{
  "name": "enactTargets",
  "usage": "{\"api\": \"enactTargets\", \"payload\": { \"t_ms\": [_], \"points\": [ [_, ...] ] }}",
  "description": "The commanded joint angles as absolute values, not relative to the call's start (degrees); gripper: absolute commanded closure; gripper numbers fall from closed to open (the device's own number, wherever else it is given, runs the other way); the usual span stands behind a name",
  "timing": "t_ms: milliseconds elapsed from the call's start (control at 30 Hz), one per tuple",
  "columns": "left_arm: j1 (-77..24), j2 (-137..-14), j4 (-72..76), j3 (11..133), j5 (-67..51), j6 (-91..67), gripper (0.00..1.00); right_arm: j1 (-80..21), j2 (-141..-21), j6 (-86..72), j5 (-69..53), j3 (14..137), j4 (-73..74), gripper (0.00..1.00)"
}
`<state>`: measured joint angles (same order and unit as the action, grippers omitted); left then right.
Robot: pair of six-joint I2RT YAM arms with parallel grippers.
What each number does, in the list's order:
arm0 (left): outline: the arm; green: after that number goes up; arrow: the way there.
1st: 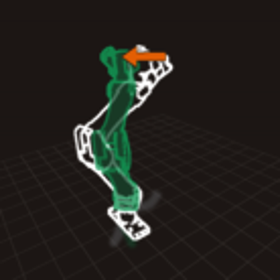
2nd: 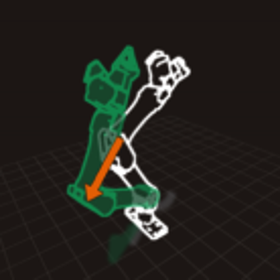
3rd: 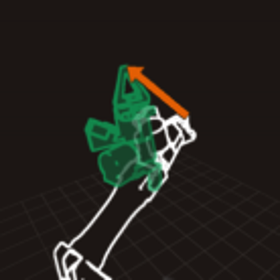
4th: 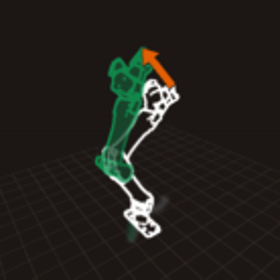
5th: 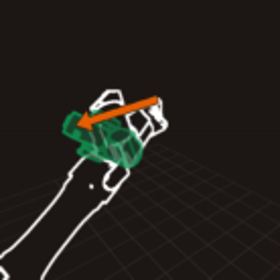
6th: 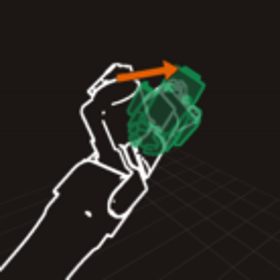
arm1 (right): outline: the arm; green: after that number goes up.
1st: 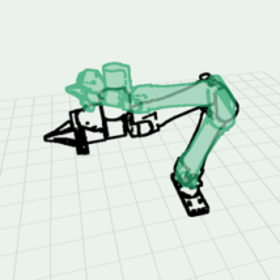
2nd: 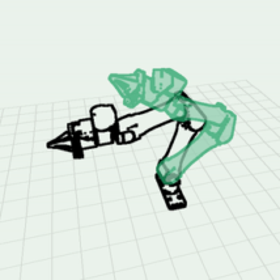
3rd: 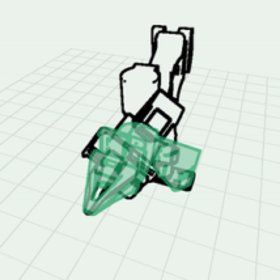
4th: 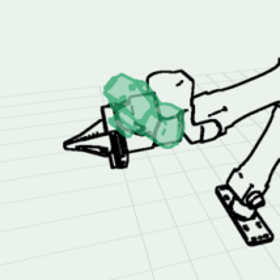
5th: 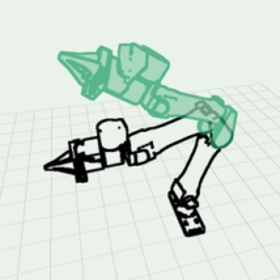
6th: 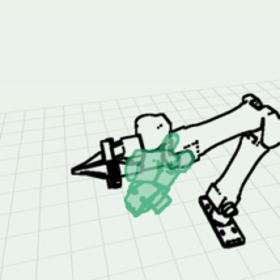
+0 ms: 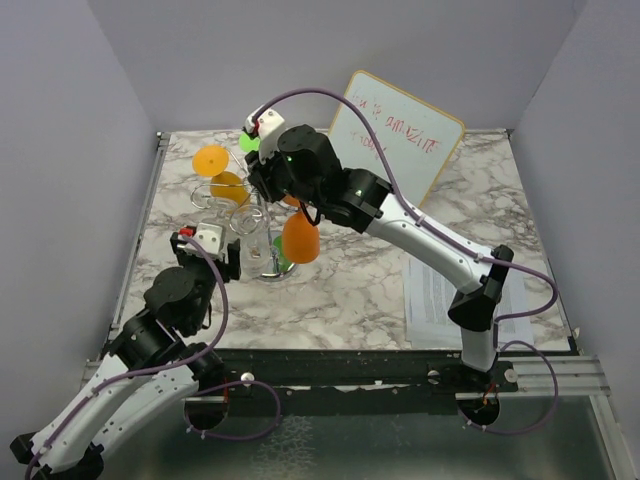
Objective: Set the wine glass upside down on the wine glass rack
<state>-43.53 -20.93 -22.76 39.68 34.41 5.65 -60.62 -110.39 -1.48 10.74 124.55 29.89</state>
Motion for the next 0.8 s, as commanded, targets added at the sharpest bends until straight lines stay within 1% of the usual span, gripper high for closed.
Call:
{"api": "enactTargets", "payload": {
  "t_ms": [0,133,200,233,433,767],
  "points": [
    [-43.8,-23.8,-19.3,41.6,33.9,5.4,1.0,-60.1,-111.8,1.8,7.4,126.8,29.4,0.76],
    [-43.8,-26.1,-20.8,42.6,34.2,4.1,1.0,-60.1,-112.2,2.9,8.7,127.1,29.2,0.88],
    [-43.8,-26.4,-21.0,42.8,34.4,3.1,1.0,-60.0,-112.3,3.5,9.8,127.0,29.0,0.97],
    [-43.8,-26.4,-20.8,42.8,34.5,2.9,1.0,-60.0,-112.2,4.0,10.7,126.8,29.0,0.99],
    [-43.8,-26.6,-20.2,43.4,33.7,2.3,1.0,-60.0,-110.2,7.0,14.2,125.5,26.8,0.99],
    [-43.8,-25.6,-17.9,42.3,31.7,0.2,1.0,-60.0,-110.6,11.9,20.3,131.0,27.4,0.99]
  ]
}}
